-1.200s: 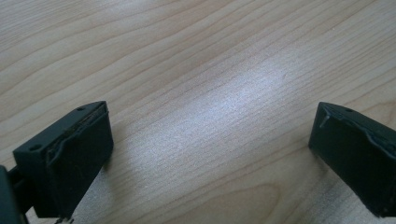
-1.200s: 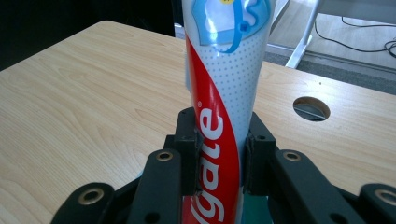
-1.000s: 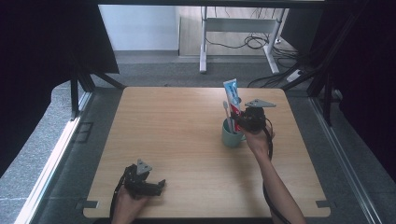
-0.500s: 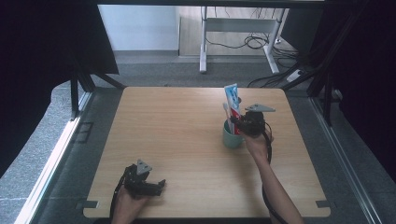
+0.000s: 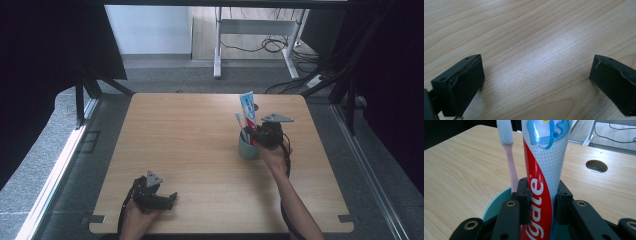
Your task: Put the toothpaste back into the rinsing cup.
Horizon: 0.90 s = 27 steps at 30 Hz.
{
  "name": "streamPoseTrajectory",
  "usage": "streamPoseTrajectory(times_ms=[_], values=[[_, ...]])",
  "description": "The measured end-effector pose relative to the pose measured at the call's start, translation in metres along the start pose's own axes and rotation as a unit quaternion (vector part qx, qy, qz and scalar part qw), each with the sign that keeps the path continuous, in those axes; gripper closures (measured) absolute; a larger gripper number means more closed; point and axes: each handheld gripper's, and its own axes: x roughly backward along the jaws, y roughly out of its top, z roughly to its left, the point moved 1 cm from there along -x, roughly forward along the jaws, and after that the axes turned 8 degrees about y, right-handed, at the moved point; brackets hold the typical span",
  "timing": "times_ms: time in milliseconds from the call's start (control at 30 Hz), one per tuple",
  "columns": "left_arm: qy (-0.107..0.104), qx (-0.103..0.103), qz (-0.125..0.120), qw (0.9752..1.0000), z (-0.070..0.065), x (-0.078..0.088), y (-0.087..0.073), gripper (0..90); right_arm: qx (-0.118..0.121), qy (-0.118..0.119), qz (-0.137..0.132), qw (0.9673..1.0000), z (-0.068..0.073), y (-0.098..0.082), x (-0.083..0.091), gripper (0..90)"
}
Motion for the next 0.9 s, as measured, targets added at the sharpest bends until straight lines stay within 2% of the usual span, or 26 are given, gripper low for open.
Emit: streamPoseTrajectory(times_ms=[400,900], values=[[0.000,0.000,0.000,1.0000,0.000,0.000,0.000,0.0,0.001,0.004,0.001,1.0000,0.000,-0.005,0.001,69.0],[0.000,0.000,0.000,1.0000,0.000,0.000,0.000,0.0,0.014,-0.004,0.026,0.9995,0.002,-0.020,-0.004,67.8]])
